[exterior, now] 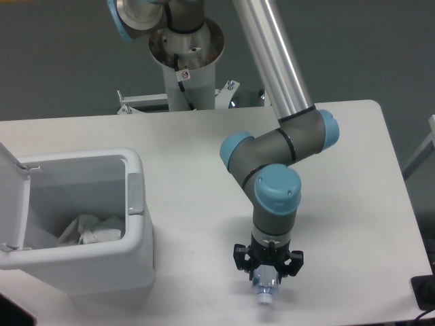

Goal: Place the trash in the trash can
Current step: 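Close the gripper around the bottle's cap end and lift, then carry the bottle over the white bin and lower it inside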

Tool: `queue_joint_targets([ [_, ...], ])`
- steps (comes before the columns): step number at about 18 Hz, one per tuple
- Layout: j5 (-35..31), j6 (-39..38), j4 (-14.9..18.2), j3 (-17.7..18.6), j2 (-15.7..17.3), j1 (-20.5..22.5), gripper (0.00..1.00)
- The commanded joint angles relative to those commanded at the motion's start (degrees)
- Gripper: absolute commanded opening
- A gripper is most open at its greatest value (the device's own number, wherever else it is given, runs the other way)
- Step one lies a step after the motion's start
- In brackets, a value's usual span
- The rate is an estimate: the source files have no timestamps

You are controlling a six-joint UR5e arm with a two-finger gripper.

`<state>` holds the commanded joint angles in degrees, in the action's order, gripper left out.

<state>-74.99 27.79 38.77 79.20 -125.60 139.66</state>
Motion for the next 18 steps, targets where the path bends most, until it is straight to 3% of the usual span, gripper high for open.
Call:
queue_joint_targets([
  [4,9.8,-10.8,-2.2,-6.9,4.6,0.2,0.63],
  [7,11.1,-16.9,-2.5,-9.1,8.2,0.0,0.63],
  [12,11.4,-22.5,-2.6,-9.3,14.1,-3.2,0.63],
  [18,11.4,-24.9,-2.6,-5.4,19.9,-9.8,0.63],
])
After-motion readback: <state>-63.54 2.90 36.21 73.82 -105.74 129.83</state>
